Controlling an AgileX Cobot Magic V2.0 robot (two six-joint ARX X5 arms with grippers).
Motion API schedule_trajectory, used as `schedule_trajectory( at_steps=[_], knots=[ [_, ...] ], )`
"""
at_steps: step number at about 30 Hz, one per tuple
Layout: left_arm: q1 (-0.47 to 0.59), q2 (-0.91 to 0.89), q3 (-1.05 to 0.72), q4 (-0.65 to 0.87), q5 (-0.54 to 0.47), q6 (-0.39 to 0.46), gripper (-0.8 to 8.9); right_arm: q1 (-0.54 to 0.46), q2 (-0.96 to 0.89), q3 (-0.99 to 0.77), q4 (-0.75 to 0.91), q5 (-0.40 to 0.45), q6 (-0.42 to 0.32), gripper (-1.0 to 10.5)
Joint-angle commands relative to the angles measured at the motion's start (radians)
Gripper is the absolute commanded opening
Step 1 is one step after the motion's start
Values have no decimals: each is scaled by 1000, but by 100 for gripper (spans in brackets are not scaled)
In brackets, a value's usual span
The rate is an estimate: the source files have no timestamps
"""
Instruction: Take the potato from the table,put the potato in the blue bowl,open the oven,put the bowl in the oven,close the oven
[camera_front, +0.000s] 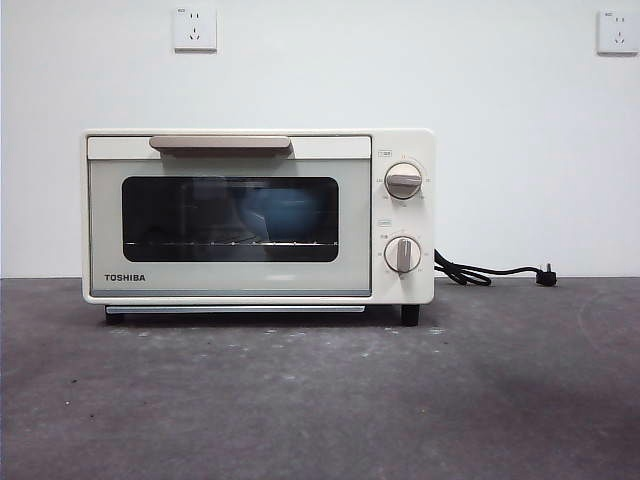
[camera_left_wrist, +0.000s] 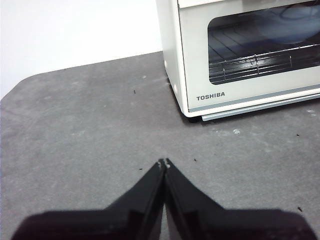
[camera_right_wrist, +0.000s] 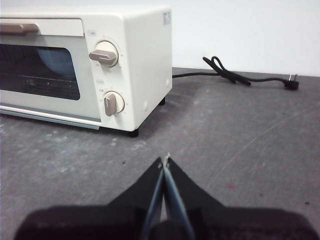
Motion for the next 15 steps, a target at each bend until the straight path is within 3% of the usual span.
schedule_trajectory(
  at_steps=[1,15],
  knots=[
    [3,-2,-11,0,-3,2,-4,16,-3,-16,-30,24,27,5],
    [3,-2,-11,1,-3,2,-4,30,-2,-16,-50,27,53,4]
  ],
)
